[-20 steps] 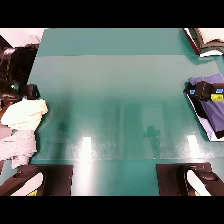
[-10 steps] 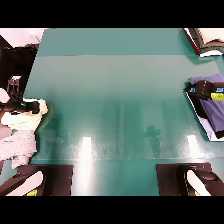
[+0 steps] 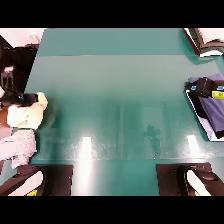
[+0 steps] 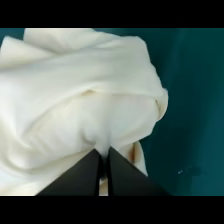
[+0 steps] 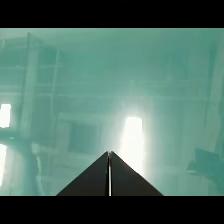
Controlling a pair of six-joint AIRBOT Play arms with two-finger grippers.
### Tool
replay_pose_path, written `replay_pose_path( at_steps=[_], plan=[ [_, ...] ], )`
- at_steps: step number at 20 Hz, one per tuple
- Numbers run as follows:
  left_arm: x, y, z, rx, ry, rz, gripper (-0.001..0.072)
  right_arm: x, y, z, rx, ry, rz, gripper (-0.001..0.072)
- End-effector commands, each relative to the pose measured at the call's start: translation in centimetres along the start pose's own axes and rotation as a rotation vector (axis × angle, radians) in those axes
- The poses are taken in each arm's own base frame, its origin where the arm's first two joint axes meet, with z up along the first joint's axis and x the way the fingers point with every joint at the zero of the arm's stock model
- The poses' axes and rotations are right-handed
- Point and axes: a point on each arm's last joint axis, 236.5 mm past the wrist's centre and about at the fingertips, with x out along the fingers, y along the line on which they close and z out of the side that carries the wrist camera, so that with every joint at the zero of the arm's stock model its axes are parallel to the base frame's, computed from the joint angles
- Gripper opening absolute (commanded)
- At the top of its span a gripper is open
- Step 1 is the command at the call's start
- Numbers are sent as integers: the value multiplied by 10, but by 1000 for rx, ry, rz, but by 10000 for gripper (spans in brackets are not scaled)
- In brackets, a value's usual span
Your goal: Fold the shirts.
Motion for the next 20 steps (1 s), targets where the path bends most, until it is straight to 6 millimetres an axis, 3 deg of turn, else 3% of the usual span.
replay_pose_path(
  at_steps=[1, 4, 8, 10, 11, 13, 15, 18, 19, 20],
  plan=[
    [-72, -60, 30, 81, -112, -163, 25, -3, 2, 10, -6, -38, 0, 23],
    [-160, -137, 36, 176, -168, -396, 25, -11, 7, 19, -22, -66, 4, 23],
    [-288, -240, 15, 360, -245, -790, 24, -17, 11, 32, -33, -112, 5, 23],
    [-327, -271, 9, 424, -315, -898, 24, -17, 11, 34, -33, -122, 4, 23],
    [-333, -282, 6, 445, -331, -925, 24, -17, 11, 34, -33, -123, 4, 23],
    [-320, -299, -2, 504, -293, -924, 24, -17, 11, 35, -32, -125, 4, 23],
    [-279, -314, -13, 550, -166, -888, 25, -17, 11, 34, -32, -123, 5, 23],
    [-200, -335, -18, 586, 9, -825, 26, -16, 12, 25, -32, -85, 7, 23],
    [-174, -340, -16, 603, 32, -796, 107, -16, 12, 22, -32, -74, 8, 23],
    [-148, -341, -10, 589, 52, -757, 457, -16, 12, 21, -32, -66, 8, 23]
  ],
)
